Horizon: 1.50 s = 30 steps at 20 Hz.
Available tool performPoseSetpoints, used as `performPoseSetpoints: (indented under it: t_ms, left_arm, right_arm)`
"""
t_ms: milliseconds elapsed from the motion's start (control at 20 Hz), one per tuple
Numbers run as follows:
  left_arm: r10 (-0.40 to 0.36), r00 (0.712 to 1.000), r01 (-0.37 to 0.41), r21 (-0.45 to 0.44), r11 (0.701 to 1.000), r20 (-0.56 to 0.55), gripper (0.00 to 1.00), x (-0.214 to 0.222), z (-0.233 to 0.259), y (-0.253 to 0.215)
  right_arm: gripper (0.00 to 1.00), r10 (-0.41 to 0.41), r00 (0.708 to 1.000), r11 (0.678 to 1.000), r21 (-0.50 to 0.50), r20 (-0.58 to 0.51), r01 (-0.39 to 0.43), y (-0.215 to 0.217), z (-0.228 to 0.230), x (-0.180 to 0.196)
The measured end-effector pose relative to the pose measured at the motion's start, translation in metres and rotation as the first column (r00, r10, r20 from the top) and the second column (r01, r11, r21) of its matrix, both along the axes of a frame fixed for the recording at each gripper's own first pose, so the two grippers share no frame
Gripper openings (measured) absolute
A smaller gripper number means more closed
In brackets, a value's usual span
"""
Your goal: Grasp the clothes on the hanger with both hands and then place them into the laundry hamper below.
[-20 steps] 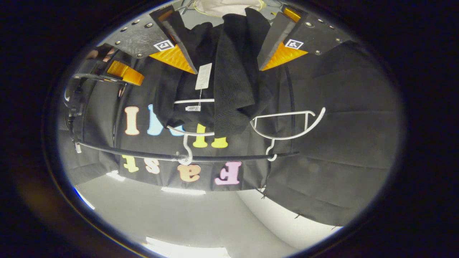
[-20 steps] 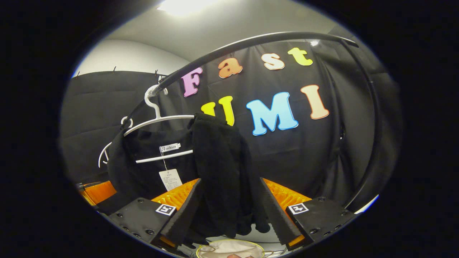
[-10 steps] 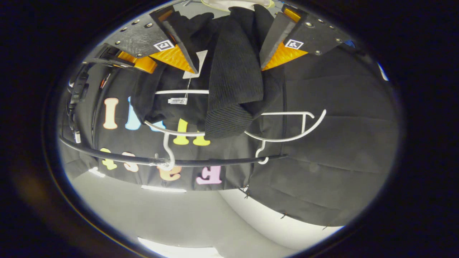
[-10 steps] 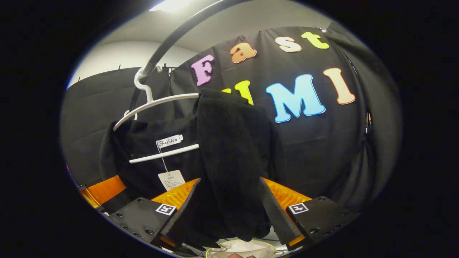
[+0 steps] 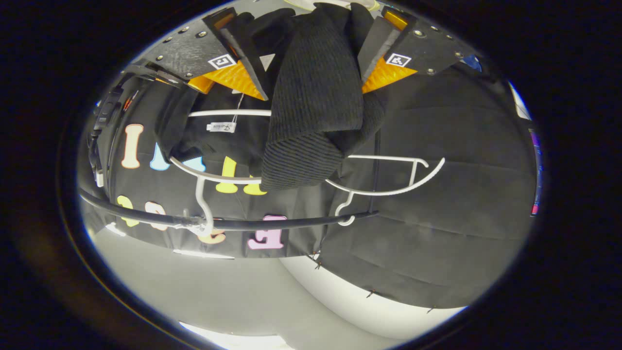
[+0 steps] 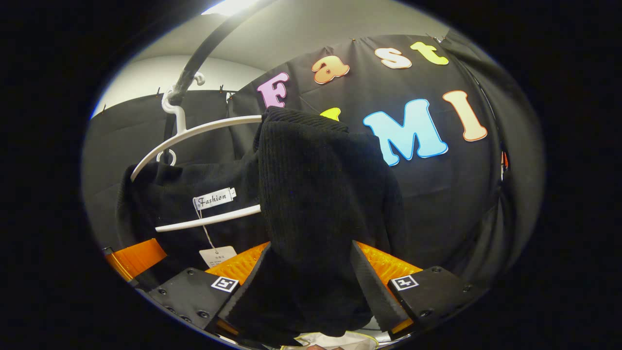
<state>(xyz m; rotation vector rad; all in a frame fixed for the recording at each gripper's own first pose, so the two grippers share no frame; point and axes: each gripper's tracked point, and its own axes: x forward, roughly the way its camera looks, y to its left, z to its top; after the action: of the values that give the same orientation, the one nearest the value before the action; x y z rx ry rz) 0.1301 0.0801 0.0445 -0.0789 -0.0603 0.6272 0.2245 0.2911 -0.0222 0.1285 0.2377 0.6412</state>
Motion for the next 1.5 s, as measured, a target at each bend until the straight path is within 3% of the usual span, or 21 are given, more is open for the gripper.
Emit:
performPoseSetpoints:
  t_ms: [250,300,350,450,550,650,750,800,1050,1500]
  left_arm:
    - [0.06,0.998,-0.06,-0.012,0.998,0.001,0.95,-0.002,-0.004,0.013]
    - [0.056,0.998,-0.056,-0.015,0.998,0.003,0.95,-0.002,-0.003,0.014]
    - [0.045,0.999,-0.045,-0.019,0.999,0.009,0.94,0.001,-0.003,0.013]
    - [0.034,0.999,-0.033,-0.024,0.999,0.017,0.8,0.009,-0.001,0.015]
    - [0.036,0.999,-0.036,-0.02,0.999,0.008,0.65,0.014,-0.003,0.019]
    - [0.05,0.999,-0.05,-0.024,0.998,0.006,0.37,0.007,-0.004,0.023]
    - [0.043,0.999,-0.042,-0.044,0.998,0.025,0.09,0.0,-0.002,0.024]
    - [0.013,0.999,-0.011,-0.054,0.998,0.036,0.07,0.0,0.0,0.018]
    - [-0.078,0.996,0.082,-0.094,0.992,0.045,0.01,-0.005,0.004,0.008]
    - [-0.057,0.996,0.06,-0.053,0.997,0.063,0.0,-0.04,0.041,0.016]
  right_arm:
    - [0.95,-0.016,1.0,0.999,0.033,0.022,0.015,-0.006,0.008,0.017]
    - [0.82,-0.007,1.0,0.999,0.036,0.014,0.006,-0.006,0.008,0.018]
    - [0.77,0.005,1.0,0.999,0.04,0.006,-0.006,-0.005,0.006,0.019]
    - [0.65,0.021,1.0,0.999,0.039,0.008,-0.022,-0.005,0.006,0.023]
    - [0.4,0.051,0.999,0.997,0.049,0.005,-0.052,-0.004,0.006,0.022]
    - [0.14,0.061,0.998,0.994,0.09,-0.016,-0.059,-0.007,0.009,0.02]
    - [0.09,0.109,0.994,0.989,0.1,-0.03,-0.105,-0.006,0.008,0.022]
    - [0.02,0.125,0.992,0.986,0.11,-0.023,-0.122,-0.005,0.012,0.029]
    - [0.02,0.117,0.993,0.988,0.096,0.013,-0.118,-0.024,0.019,0.044]
    - [0.02,0.045,0.996,0.994,0.1,0.072,-0.052,-0.051,0.042,0.073]
